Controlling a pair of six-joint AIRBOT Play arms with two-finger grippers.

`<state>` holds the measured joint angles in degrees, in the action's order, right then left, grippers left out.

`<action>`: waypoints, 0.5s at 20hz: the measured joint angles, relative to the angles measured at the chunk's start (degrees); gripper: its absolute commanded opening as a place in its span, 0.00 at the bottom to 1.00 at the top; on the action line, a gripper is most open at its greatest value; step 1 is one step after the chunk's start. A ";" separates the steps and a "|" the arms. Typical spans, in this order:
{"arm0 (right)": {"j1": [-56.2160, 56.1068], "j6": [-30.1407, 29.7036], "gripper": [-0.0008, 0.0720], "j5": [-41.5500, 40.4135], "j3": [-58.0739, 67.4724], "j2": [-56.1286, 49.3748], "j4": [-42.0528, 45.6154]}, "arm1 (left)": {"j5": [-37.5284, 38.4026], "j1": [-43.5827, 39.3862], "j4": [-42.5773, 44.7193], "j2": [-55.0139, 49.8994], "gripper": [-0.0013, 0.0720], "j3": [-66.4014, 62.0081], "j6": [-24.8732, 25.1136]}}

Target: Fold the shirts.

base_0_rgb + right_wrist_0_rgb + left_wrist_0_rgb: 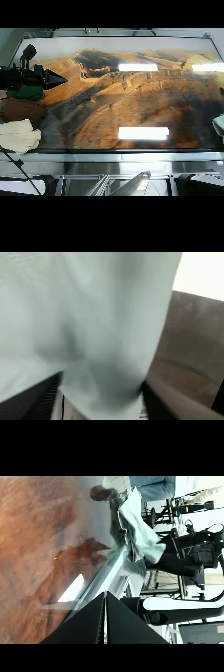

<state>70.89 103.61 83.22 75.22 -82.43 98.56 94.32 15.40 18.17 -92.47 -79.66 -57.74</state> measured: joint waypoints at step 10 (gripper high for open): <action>-10.25 -5.57 0.04 -0.72 2.34 0.02 -18.08 | 0.90 0.00 0.02 0.00 0.04 -11.74 -2.49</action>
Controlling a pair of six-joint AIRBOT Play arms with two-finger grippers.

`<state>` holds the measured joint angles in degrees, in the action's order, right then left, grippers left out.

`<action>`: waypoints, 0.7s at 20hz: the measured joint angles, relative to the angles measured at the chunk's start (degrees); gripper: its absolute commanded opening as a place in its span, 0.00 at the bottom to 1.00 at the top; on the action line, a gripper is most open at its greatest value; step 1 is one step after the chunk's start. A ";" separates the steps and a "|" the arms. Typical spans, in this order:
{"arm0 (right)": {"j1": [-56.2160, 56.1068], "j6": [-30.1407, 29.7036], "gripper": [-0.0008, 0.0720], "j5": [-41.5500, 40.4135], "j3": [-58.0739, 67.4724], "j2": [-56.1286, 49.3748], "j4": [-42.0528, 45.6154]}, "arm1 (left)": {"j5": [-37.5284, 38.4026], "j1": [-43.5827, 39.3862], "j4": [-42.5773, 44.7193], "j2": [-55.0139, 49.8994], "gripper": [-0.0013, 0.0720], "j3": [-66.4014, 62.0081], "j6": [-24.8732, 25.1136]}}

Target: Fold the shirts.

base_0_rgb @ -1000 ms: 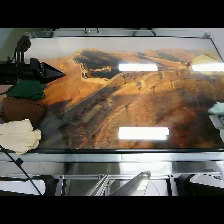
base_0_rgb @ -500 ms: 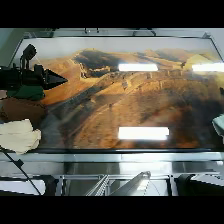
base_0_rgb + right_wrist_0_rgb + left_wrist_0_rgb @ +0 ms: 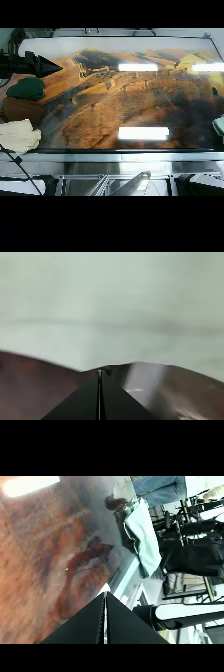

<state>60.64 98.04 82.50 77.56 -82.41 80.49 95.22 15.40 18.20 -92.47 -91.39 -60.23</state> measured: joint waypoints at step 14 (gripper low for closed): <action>-45.24 -32.79 0.04 -8.98 -21.24 21.84 -43.34 | -9.42 -7.34 10.19 28.94 0.05 35.17 0.33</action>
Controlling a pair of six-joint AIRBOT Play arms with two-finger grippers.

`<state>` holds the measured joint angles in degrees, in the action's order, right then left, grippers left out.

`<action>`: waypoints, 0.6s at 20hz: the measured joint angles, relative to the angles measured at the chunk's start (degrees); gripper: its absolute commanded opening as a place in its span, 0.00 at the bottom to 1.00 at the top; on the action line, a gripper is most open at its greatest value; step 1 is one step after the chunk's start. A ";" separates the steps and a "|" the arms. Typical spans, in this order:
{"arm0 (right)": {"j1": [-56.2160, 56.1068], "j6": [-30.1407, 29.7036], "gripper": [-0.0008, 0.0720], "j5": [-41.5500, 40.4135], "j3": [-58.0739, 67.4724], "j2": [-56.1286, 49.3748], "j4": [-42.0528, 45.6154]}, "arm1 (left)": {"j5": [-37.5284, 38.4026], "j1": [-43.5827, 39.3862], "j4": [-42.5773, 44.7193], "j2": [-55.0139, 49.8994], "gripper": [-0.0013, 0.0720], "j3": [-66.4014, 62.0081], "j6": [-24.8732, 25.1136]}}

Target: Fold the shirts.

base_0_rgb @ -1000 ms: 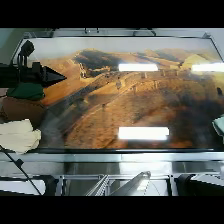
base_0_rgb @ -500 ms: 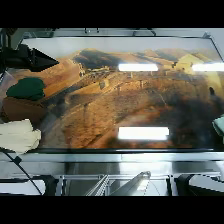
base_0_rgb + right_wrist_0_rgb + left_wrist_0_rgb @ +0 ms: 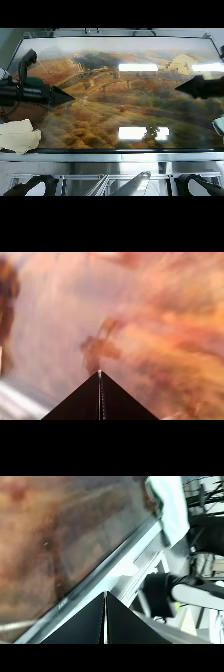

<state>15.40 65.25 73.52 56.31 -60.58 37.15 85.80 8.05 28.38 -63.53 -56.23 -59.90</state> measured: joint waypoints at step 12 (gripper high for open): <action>-5.49 -4.42 0.04 -1.42 -10.49 5.20 -6.08 | -3.78 -1.68 1.88 10.58 0.04 12.41 -0.52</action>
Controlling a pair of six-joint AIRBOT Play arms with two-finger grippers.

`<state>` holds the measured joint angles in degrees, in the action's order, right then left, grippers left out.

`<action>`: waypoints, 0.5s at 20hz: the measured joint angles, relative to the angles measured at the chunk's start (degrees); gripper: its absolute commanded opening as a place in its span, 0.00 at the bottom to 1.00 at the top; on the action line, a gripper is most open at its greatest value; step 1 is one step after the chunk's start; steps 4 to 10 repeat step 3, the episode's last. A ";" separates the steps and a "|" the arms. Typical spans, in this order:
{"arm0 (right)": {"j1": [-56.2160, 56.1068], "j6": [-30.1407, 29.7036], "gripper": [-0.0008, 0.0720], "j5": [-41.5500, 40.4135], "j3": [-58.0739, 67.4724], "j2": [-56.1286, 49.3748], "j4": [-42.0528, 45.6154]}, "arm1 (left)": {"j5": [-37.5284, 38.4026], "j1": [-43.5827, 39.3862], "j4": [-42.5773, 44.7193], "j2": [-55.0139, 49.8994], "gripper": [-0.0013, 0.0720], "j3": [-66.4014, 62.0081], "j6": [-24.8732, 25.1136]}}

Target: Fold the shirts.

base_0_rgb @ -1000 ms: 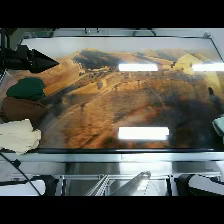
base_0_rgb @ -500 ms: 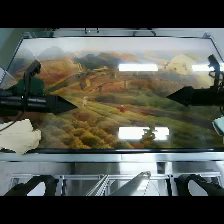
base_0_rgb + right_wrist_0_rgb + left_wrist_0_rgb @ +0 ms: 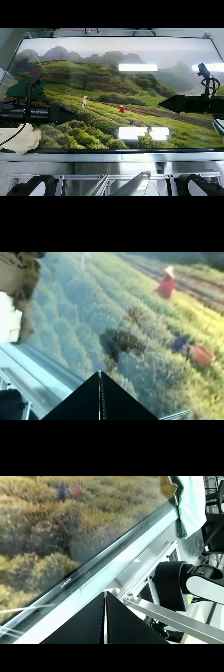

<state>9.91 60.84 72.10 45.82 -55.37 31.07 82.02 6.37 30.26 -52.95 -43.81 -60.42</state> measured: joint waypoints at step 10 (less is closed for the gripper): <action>-0.04 0.07 0.04 0.46 -0.13 0.07 -0.20 | 0.22 0.00 0.04 0.20 0.04 0.17 -0.15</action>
